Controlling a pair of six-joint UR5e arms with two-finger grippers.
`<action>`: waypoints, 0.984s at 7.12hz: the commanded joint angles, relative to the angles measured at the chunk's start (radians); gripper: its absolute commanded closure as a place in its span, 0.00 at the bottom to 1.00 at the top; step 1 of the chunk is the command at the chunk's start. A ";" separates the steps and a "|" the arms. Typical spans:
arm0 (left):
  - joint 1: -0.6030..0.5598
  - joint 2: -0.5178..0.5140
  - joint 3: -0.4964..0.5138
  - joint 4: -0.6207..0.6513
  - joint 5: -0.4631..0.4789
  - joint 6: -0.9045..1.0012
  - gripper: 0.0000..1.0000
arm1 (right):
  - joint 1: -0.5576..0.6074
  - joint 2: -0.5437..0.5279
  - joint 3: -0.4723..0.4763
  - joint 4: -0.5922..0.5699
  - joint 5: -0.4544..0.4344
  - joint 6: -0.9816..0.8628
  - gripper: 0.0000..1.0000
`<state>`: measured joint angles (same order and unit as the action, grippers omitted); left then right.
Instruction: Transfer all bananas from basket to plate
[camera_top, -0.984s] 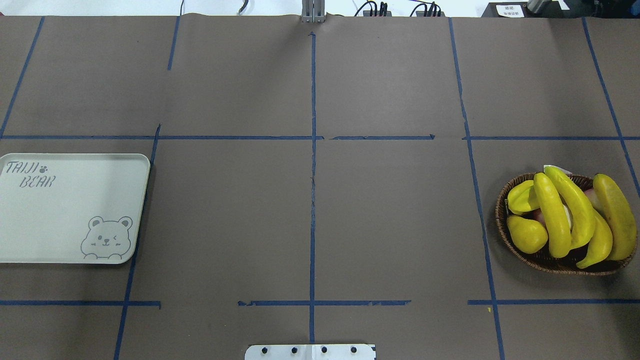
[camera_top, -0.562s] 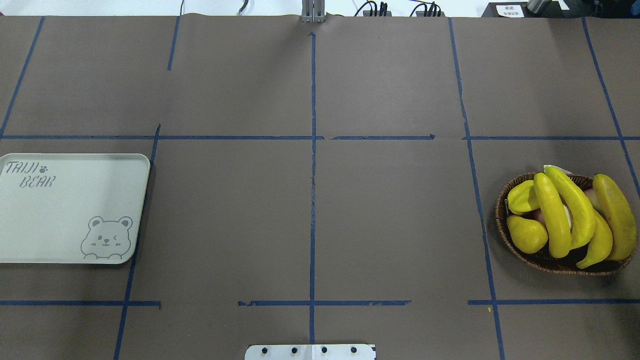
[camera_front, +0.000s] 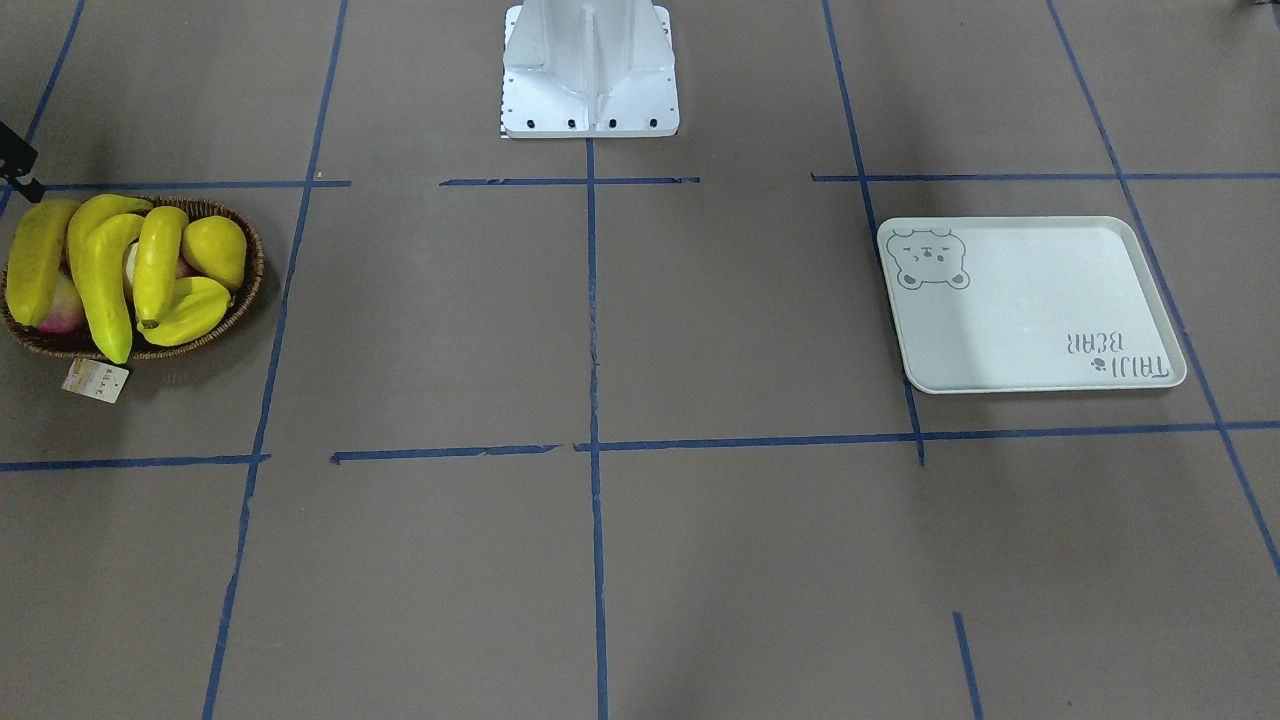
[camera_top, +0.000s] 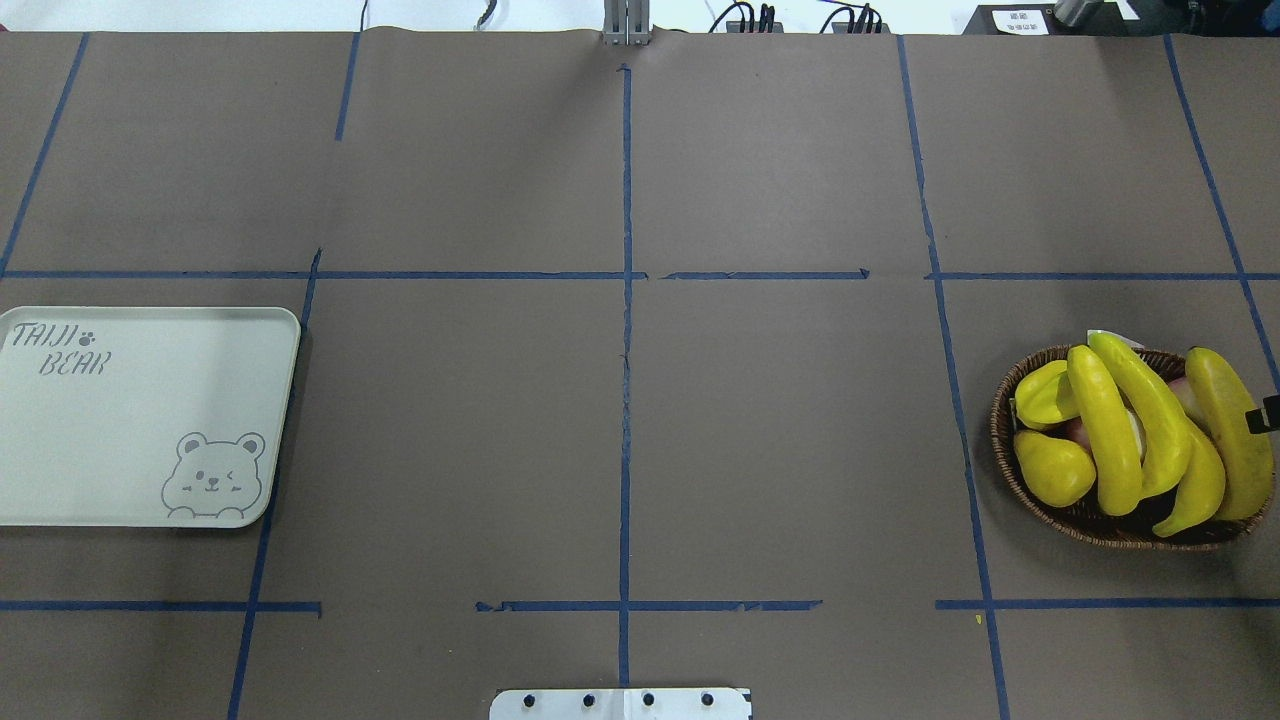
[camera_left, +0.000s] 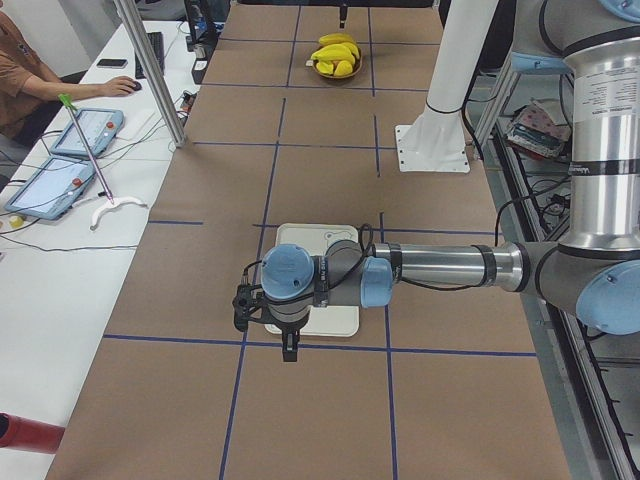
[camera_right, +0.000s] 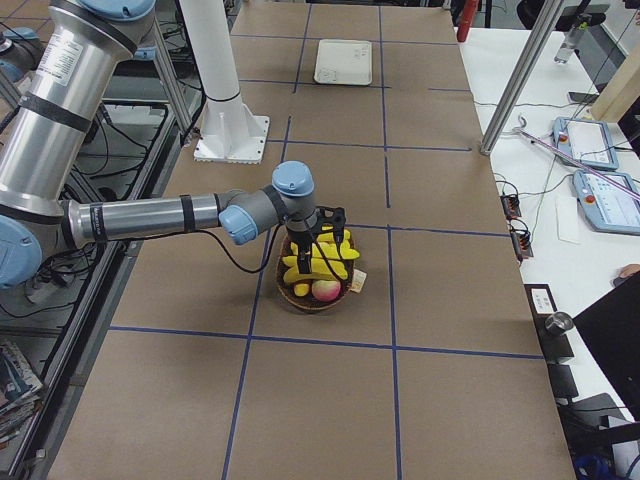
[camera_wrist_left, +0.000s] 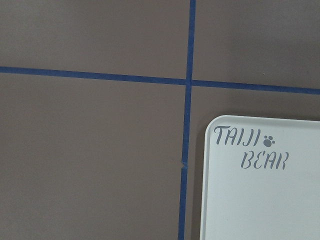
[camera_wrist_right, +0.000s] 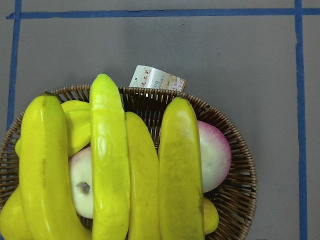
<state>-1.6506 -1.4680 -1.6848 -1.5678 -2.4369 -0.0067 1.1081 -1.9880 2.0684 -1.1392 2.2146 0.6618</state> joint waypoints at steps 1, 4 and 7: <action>0.000 0.000 0.001 0.000 0.001 -0.001 0.00 | -0.057 -0.002 -0.028 0.002 -0.039 -0.005 0.01; 0.002 -0.001 0.001 0.000 -0.001 -0.003 0.00 | -0.079 0.001 -0.070 0.003 -0.039 -0.010 0.01; 0.000 -0.002 -0.003 0.000 -0.001 -0.003 0.00 | -0.086 -0.002 -0.080 0.003 -0.033 -0.013 0.01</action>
<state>-1.6502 -1.4694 -1.6861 -1.5677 -2.4375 -0.0085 1.0277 -1.9883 1.9939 -1.1367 2.1799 0.6512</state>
